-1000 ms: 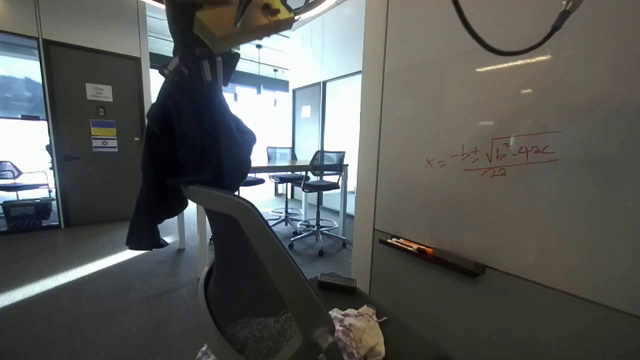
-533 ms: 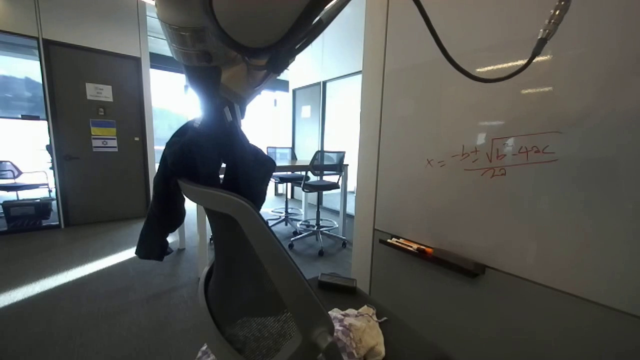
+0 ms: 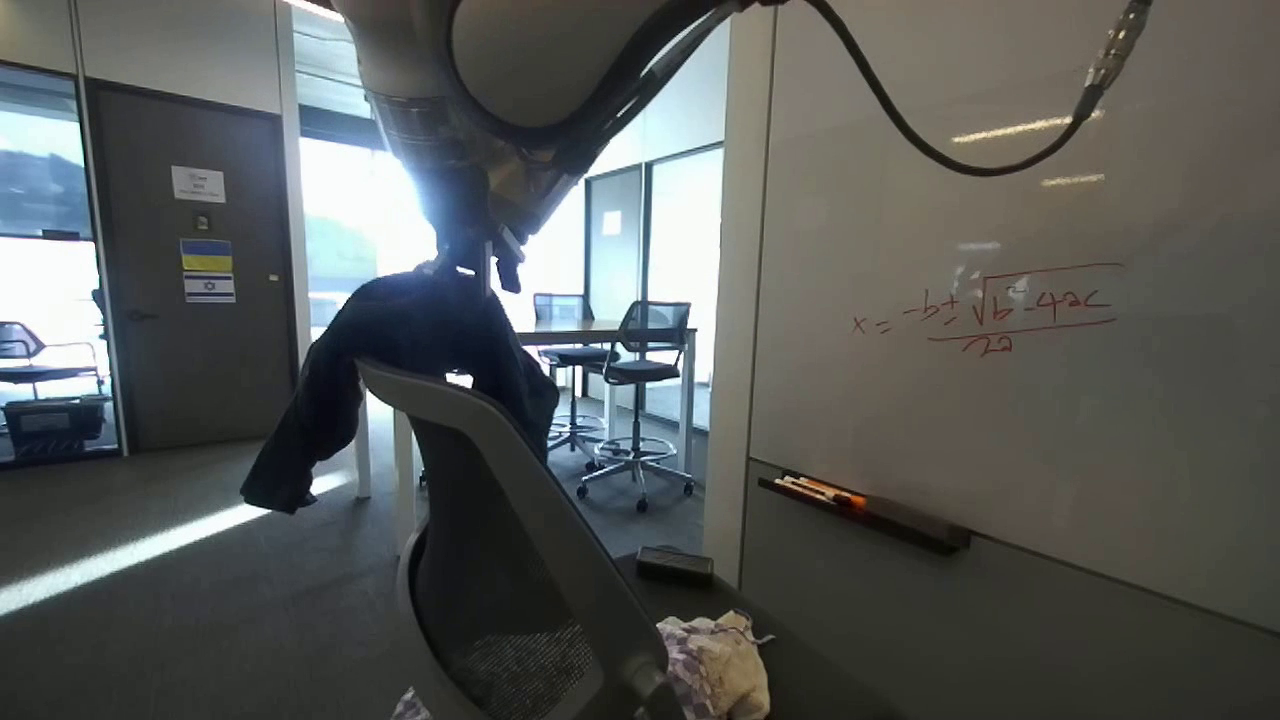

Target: Put the shirts on the top part of the chair

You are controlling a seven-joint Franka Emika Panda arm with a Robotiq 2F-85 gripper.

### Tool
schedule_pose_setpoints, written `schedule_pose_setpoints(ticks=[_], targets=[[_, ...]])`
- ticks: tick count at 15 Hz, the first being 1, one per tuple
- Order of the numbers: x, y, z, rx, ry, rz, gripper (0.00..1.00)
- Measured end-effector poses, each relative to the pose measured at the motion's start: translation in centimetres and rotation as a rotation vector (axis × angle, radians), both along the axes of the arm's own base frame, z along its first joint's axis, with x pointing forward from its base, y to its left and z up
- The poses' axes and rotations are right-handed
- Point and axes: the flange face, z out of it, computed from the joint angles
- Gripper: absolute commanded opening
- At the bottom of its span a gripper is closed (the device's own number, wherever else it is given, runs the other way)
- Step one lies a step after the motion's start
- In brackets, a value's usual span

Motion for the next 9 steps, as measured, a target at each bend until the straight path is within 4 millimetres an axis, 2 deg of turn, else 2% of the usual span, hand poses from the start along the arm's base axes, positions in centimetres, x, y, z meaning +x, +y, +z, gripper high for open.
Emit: schedule_pose_setpoints(ticks=[5,9], targets=[[1.1,-4.2,0.9,0.147,0.239,0.03,1.0],[1.6,-7.7,2.2,0.243,0.338,0.036,1.0]])
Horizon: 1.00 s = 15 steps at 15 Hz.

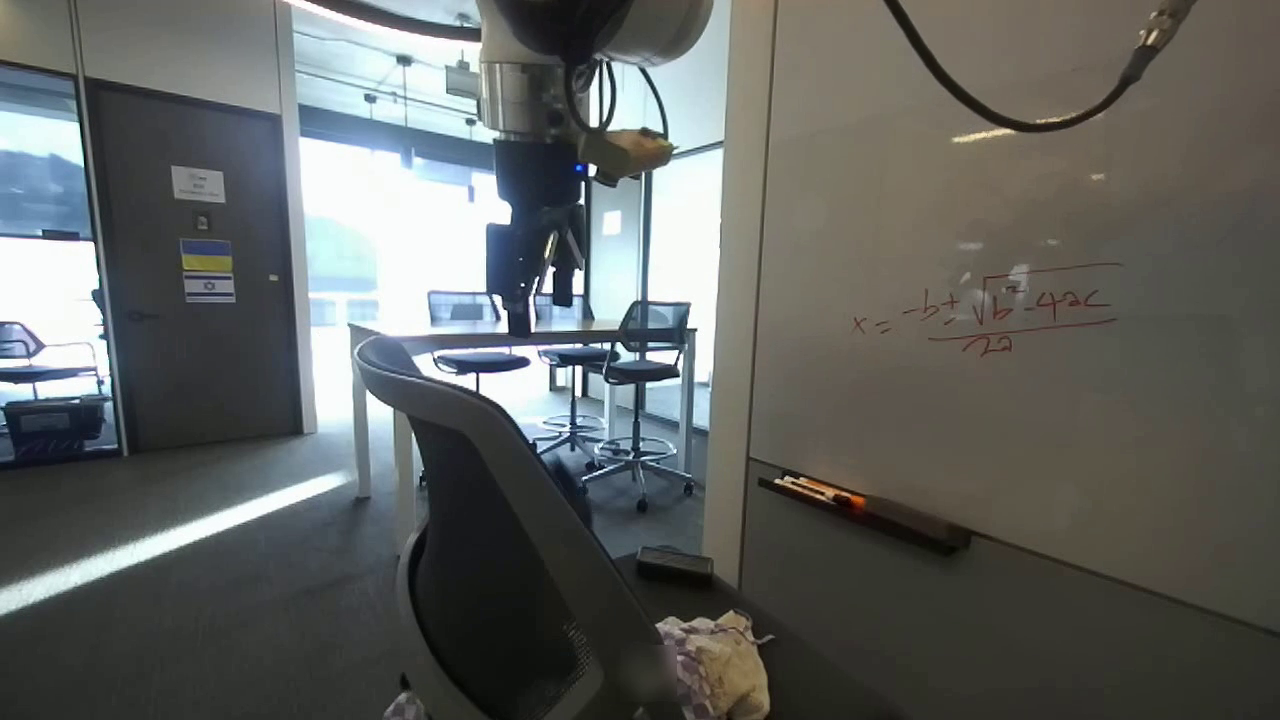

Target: Put the shirts on the top part of the chair

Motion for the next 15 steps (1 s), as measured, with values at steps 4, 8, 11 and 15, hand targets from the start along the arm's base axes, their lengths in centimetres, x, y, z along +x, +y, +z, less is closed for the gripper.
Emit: schedule_pose_setpoints(ticks=[4,8,11,15], targets=[[0.5,-3.2,-0.7,-0.009,0.079,-0.074,1.0],[1.6,-4.8,-5.0,-0.023,0.177,-0.116,1.0],[2.4,-5.4,-9.7,-0.012,0.265,-0.14,1.0],[3.3,-7.6,-16.0,0.039,0.343,-0.202,1.0]])
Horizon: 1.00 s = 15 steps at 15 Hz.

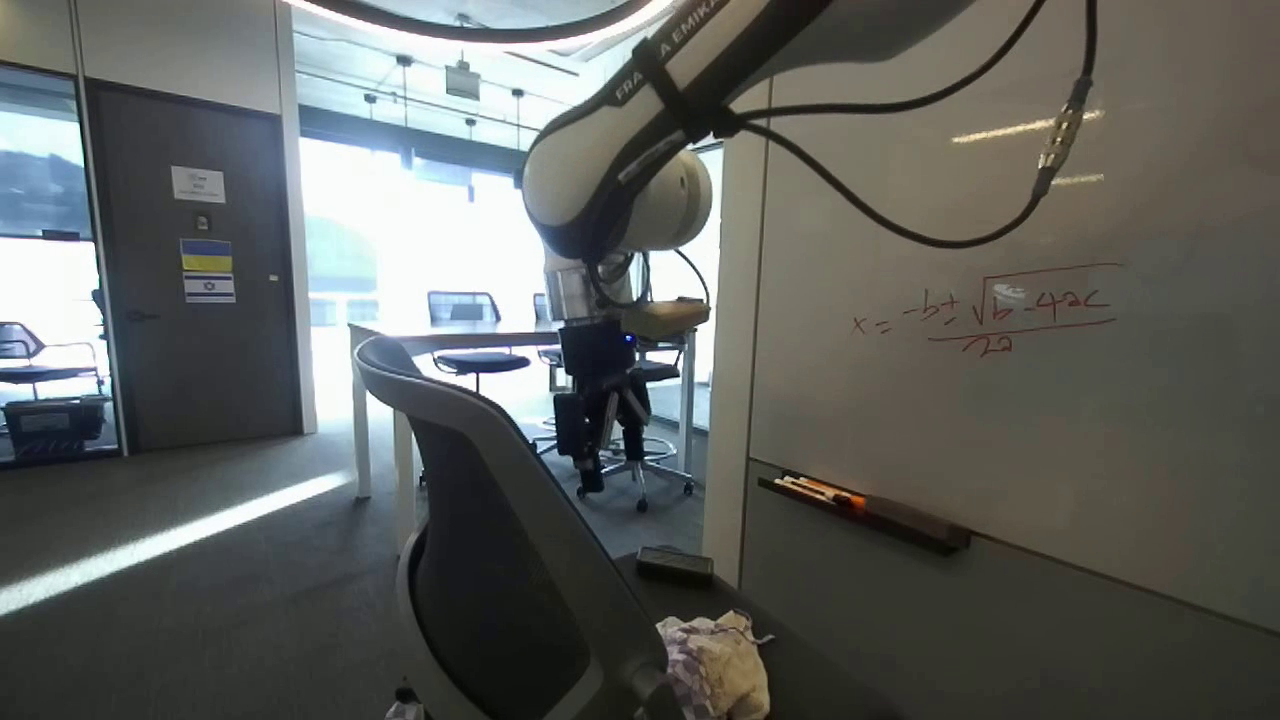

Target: Put the shirts on the top part of the chair

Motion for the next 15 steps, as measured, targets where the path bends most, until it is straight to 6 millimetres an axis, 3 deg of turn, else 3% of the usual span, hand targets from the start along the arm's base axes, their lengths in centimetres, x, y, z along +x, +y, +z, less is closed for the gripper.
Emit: schedule_pose_setpoints(ticks=[4,8,13,15], targets=[[0.7,-2.8,-5.7,0.107,0.026,-0.078,1.0],[1.1,-2.7,-11.2,0.202,0.025,-0.141,1.0],[-0.5,-2.9,-19.3,0.206,0.139,-0.199,1.0],[-1.0,-3.3,-21.6,0.187,0.169,-0.228,1.0]])
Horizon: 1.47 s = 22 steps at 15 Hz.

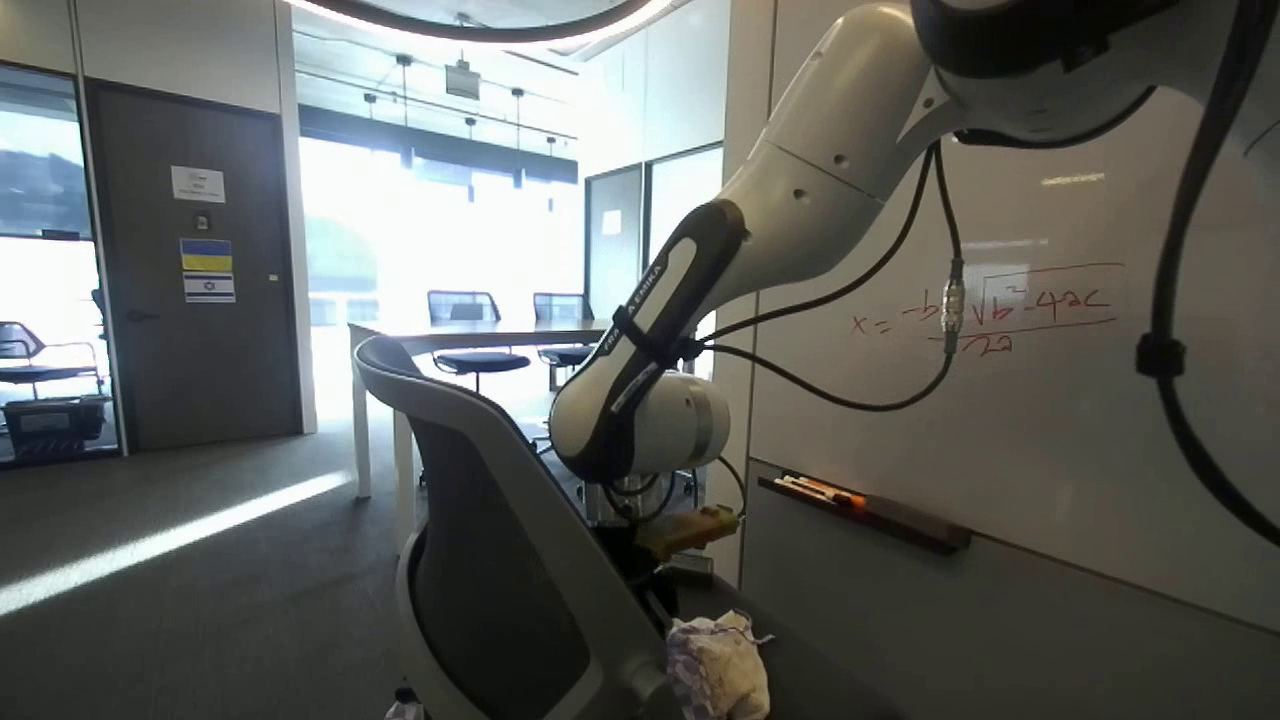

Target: Put the shirts on the top part of the chair

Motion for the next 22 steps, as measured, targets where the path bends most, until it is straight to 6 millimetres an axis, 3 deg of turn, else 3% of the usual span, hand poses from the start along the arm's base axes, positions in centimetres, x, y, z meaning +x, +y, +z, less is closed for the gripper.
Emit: schedule_pose_setpoints(ticks=[4,5,6,10,16,22], targets=[[-0.5,-1.4,-3.1,-0.078,0.03,-0.052,1.0],[-0.6,-1.7,-3.7,-0.096,0.036,-0.06,0.75],[-0.6,-1.9,-4.3,-0.11,0.041,-0.067,0.74],[-0.3,-2.5,-5.3,-0.126,0.052,-0.093,0.43],[0.2,-2.7,-4.9,-0.127,0.063,-0.122,0.01],[0.5,-3.5,-3.0,-0.129,0.064,-0.162,0.01]])
